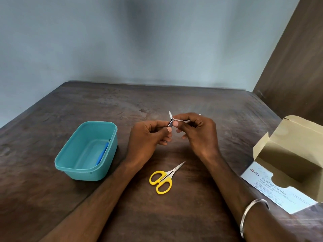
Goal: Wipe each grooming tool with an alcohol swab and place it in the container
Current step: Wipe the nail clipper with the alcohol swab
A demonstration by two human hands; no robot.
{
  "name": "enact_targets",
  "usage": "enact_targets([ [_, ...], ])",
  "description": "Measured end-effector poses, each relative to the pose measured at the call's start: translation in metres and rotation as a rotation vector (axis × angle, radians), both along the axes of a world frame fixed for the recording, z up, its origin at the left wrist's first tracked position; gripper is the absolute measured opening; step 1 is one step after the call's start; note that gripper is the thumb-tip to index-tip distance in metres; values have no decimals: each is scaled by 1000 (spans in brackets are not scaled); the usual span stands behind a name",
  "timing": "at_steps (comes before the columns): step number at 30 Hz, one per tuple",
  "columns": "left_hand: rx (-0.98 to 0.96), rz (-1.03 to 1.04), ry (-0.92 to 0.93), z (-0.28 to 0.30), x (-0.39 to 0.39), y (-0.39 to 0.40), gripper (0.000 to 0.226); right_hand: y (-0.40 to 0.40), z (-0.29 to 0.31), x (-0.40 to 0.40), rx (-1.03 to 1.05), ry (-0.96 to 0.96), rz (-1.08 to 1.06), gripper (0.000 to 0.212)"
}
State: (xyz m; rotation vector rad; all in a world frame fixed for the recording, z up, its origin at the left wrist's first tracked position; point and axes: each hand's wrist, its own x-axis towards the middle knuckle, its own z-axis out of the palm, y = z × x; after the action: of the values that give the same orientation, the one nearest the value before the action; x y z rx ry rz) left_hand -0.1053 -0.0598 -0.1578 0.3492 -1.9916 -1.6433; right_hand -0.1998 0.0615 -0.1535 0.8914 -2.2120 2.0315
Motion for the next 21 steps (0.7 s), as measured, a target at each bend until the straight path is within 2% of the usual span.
enact_targets([
  [6,73,-15,17,1,2,2,16,0,-2,0,38,-4,-19,12],
  [13,93,-37,0,3,4,0,15,0,-1,2,30,38,12,19],
  [18,97,-28,-18,2,3,1,15,0,-3,0,86,66,-33,13],
  [21,110,8,-31,1,0,0,15,0,-2,0,3,4,-24,13],
])
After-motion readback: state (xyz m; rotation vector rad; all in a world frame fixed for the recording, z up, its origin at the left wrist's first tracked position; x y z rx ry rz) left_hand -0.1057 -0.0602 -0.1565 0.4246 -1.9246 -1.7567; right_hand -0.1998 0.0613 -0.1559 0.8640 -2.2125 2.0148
